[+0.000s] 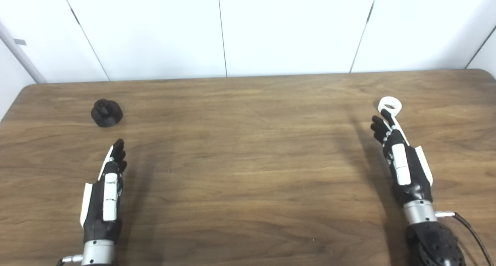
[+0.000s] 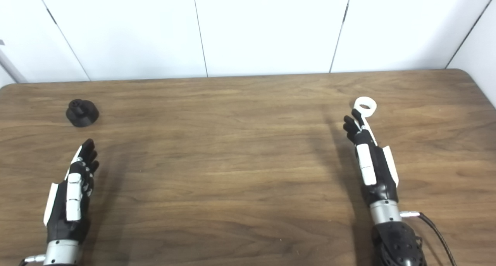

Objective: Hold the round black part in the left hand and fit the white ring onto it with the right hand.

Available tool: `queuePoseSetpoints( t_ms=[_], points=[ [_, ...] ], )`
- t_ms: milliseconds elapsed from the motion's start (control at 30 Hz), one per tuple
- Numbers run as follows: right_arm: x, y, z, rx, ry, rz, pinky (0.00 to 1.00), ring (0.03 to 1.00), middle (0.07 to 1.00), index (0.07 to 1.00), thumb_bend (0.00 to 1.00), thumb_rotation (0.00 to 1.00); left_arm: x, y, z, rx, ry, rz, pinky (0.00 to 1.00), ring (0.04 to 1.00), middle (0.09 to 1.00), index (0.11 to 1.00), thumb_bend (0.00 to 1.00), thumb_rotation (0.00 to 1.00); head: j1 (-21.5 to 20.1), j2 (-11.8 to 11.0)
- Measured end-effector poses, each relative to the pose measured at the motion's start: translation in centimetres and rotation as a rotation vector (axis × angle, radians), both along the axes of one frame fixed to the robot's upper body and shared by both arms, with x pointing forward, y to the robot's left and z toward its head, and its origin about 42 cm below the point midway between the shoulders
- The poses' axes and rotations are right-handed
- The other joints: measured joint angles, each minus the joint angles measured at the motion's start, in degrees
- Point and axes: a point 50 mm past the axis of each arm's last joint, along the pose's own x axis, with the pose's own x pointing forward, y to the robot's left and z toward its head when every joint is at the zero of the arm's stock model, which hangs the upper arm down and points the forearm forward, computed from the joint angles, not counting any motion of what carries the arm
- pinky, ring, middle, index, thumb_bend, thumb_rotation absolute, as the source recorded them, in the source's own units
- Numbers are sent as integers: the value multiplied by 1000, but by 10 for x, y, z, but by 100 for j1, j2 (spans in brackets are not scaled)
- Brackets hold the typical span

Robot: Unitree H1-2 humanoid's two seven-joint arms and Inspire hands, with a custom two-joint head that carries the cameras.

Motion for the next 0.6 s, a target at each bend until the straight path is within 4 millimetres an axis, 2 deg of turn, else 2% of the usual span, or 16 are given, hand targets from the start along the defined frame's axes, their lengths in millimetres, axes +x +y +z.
queuePoseSetpoints(
  t_ms=[200,333,433,600],
  points=[
    [0,0,0,-2,1,-1,937,913,915,949,539,1000,0,0,0,0,0,0,1000,1000,993,969,453,991,35,-9],
    [0,0,0,-1,1,-1,938,912,918,945,543,1000,0,0,0,2,1,-1,1000,998,982,960,422,999,70,-26],
    [0,0,0,1,1,-2,943,914,918,942,558,1000,0,-1,0,12,3,-2,1000,992,975,954,426,1000,167,-96],
    [0,-2,0,-1,2,-2,931,911,911,937,570,1000,0,-3,0,21,-1,-3,1000,985,968,941,376,1000,509,-289]
  ],
)
